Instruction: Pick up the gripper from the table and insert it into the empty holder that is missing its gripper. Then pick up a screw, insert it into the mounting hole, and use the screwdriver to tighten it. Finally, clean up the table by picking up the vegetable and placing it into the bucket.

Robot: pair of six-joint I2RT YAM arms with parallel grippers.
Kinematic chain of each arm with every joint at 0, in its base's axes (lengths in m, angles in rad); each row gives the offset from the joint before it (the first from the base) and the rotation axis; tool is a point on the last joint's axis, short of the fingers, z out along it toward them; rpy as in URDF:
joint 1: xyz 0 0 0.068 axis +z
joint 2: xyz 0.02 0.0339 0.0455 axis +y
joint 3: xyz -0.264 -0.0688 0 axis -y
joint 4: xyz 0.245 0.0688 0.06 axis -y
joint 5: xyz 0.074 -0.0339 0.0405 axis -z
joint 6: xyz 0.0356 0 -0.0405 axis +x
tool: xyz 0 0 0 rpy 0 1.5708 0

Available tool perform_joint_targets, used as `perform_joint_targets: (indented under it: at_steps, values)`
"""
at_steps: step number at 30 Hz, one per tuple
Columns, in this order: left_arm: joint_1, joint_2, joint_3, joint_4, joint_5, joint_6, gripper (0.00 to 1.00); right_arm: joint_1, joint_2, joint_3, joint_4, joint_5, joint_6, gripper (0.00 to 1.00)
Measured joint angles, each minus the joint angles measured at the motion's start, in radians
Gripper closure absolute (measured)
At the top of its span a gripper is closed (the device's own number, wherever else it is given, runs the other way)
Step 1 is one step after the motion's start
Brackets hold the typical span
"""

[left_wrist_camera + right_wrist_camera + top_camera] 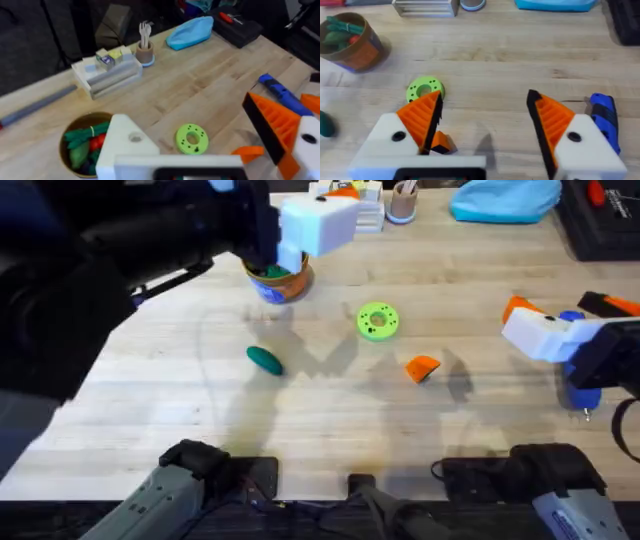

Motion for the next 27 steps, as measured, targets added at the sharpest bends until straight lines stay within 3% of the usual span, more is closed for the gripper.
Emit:
perform_joint_targets:
  at_steps: [5,11,19,27]
  values:
    - [0.0,-0.118,-0.08,0.012,-0.004,0.093,0.009,0.0,0.0,0.0,0.0,0.0,0.0,0.01]
    - [0.0,-0.389,-0.309,0.066,-0.011,0.129,0.009,0.0,0.0,0.0,0.0,0.0,0.0,0.01]
    - [0.0,-0.745,-0.677,0.301,-0.017,0.141,0.008,0.0,0.0,0.0,0.0,0.0,0.0,0.01]
    - [0.0,-0.886,-0.944,0.602,-0.018,0.095,0.009,0.0,0.0,0.0,0.0,0.0,0.0,0.01]
